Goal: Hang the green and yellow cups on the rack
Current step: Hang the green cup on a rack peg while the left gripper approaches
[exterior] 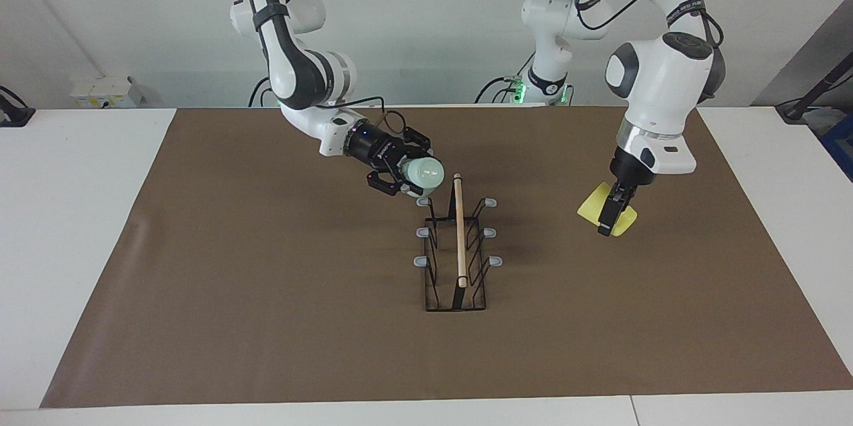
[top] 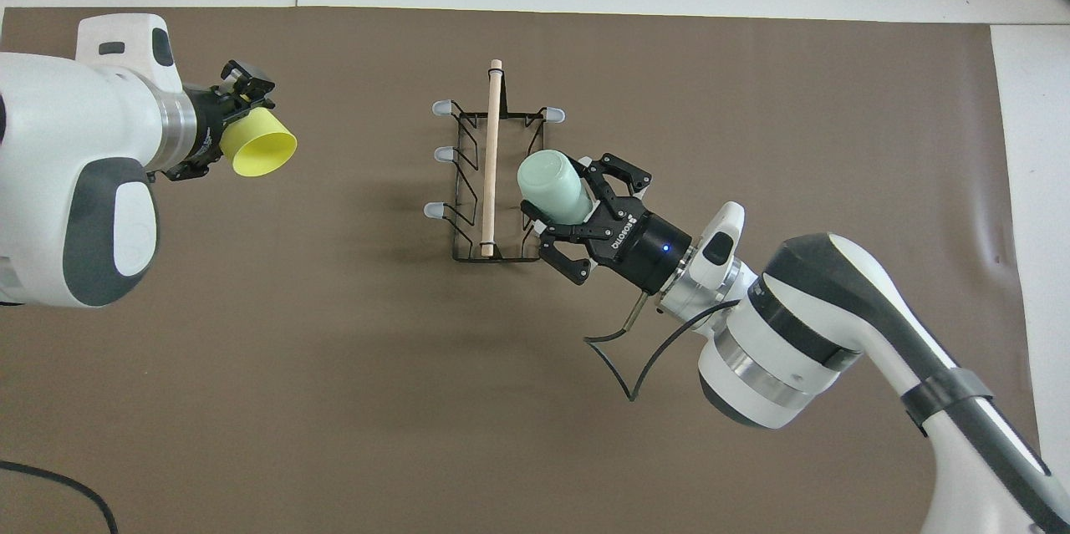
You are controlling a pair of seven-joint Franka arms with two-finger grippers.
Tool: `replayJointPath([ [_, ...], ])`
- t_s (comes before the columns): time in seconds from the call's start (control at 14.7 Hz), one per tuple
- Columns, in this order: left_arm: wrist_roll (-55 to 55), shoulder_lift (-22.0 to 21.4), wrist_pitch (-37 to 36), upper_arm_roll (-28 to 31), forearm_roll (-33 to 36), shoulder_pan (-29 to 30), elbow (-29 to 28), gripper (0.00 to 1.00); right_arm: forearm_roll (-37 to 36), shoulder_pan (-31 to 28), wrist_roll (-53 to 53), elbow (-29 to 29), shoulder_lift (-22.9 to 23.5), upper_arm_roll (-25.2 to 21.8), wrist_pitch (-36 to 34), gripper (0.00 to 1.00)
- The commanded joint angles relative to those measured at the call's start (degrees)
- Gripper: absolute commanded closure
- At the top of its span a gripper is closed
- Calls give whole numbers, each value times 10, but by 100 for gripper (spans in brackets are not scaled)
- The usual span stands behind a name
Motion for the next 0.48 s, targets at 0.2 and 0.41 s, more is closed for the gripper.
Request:
replayJointPath([
  [0.2, -24, -27, 6, 6, 131, -63, -15, 100, 29, 1, -90, 3, 18, 1, -2, 100],
  [0.41, -71, -41, 79, 6, 219, -92, -62, 100, 58, 6, -122, 14, 20, 1, 2, 100],
])
